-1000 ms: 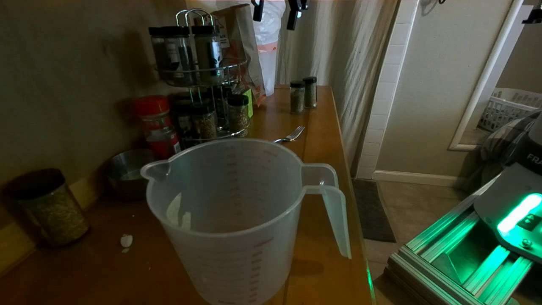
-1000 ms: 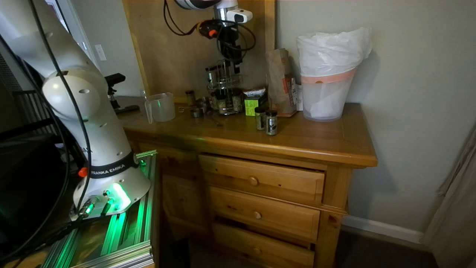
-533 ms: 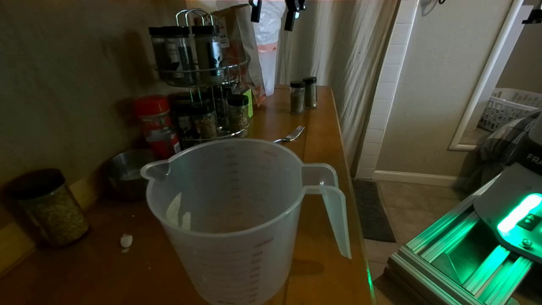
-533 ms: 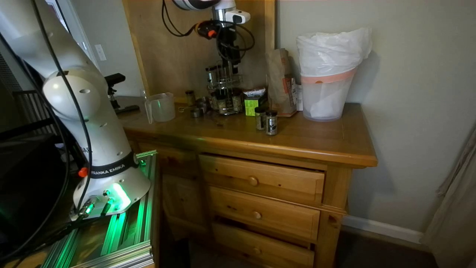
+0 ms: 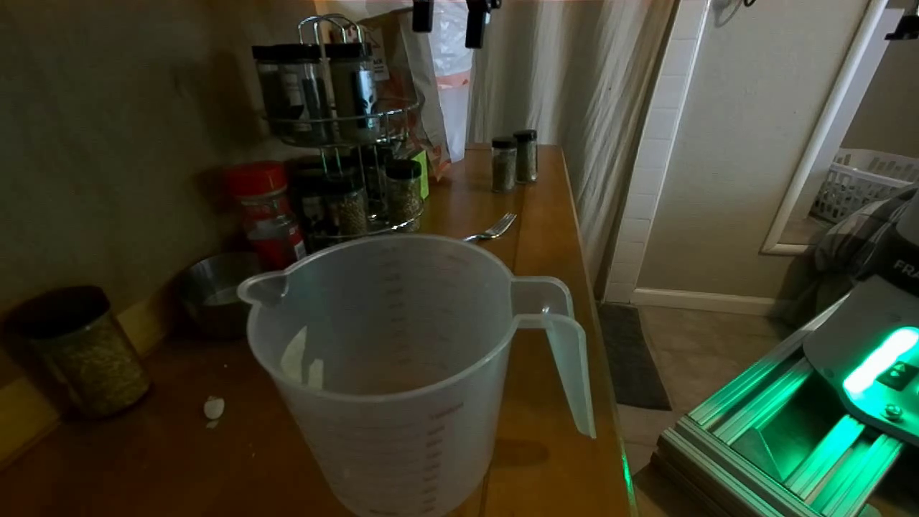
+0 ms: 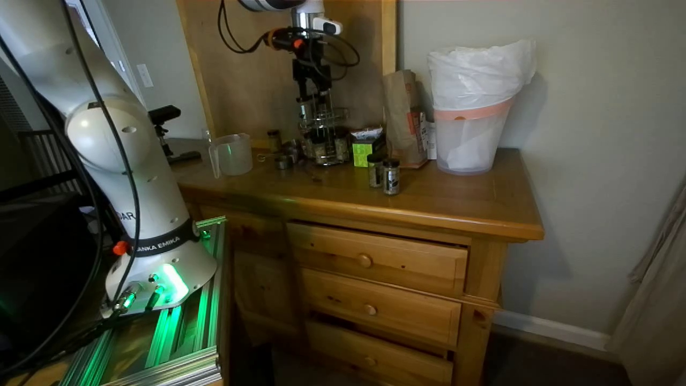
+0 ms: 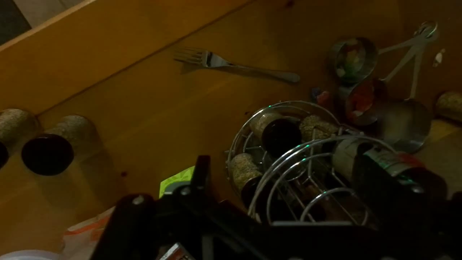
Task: Remove a spice bottle from the spice rack and place it next to the spice bottles on the table
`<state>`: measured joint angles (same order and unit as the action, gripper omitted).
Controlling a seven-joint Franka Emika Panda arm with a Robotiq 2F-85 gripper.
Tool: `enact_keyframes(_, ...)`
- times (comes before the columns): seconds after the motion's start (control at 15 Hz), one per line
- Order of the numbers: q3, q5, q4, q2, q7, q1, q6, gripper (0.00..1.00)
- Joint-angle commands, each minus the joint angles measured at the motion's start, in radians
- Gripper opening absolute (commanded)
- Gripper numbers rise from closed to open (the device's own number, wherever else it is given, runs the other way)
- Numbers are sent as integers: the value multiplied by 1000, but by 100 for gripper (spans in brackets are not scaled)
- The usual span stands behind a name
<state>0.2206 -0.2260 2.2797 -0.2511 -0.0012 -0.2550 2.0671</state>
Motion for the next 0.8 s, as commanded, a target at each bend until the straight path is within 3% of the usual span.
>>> enact_keyframes(0.0,44,69,-21,-18,93,2,-6,100)
enact_keyframes(0.33,84,120,-58,-1,107,-16,-67,100)
enact_keyframes(0.53,84,72,-72,-4,46,-39,-101,100)
enact_keyframes(0.6,74,65,-63,-26,6,-45,-104,100)
enact_keyframes(0.73,84,86,-50,-15,45,-40,-73,100)
